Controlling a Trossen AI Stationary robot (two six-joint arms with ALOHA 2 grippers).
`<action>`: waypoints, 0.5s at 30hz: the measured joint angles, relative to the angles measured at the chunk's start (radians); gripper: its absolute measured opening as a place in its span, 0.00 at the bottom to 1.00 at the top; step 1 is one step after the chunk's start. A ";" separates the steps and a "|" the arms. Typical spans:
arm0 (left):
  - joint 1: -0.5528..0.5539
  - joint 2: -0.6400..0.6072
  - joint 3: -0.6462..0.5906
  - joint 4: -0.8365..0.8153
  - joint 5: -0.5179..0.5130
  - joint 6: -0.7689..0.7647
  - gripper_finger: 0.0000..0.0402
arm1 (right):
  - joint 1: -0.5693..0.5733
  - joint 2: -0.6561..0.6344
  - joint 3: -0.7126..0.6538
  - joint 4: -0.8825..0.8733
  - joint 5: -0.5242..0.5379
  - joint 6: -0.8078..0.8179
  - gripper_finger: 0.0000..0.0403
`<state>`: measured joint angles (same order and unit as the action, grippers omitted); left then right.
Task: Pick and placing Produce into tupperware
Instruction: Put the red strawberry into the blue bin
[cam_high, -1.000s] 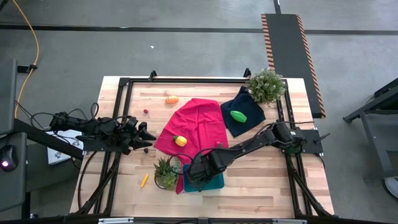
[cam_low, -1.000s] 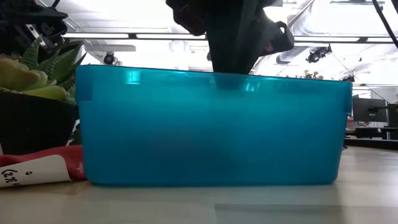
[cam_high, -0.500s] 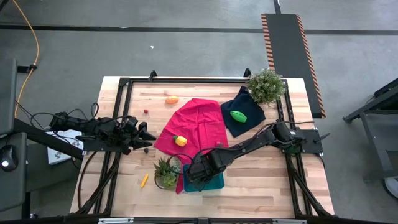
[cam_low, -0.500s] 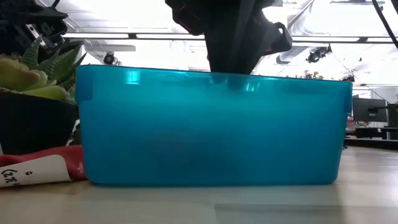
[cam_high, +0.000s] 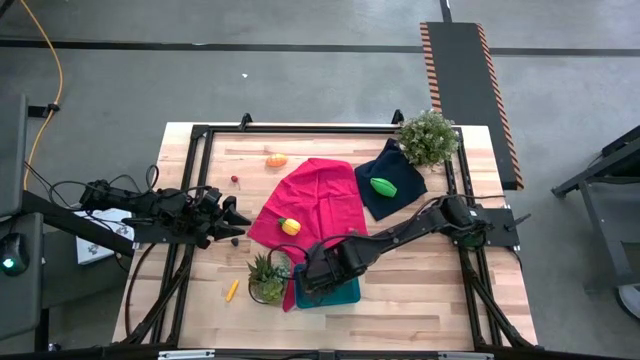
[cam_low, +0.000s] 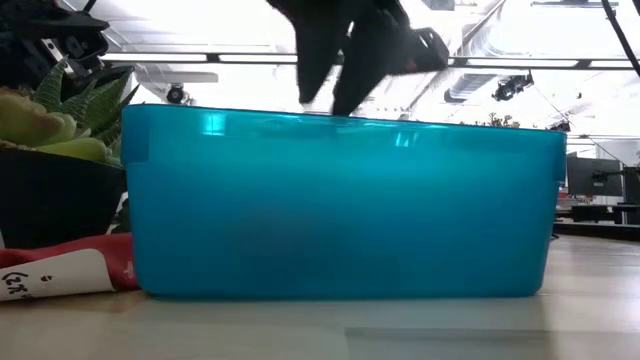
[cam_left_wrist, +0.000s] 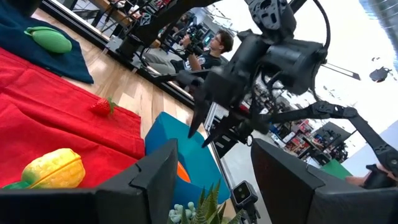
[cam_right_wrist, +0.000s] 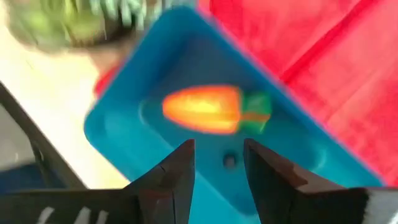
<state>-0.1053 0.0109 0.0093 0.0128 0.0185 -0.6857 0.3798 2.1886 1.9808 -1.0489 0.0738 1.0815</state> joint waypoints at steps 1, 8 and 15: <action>0.000 0.000 0.000 0.000 0.000 0.000 0.48 | 0.001 -0.011 0.000 -0.002 0.037 0.010 0.32; 0.000 0.000 0.000 0.000 -0.004 0.000 0.48 | -0.028 -0.085 0.000 -0.071 0.163 0.039 0.32; 0.000 0.000 0.000 0.000 -0.005 0.000 0.48 | -0.122 -0.105 0.000 -0.194 0.110 -0.012 0.32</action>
<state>-0.1055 0.0108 0.0090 0.0132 0.0138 -0.6861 0.2579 2.0838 1.9808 -1.2425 0.1837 1.0692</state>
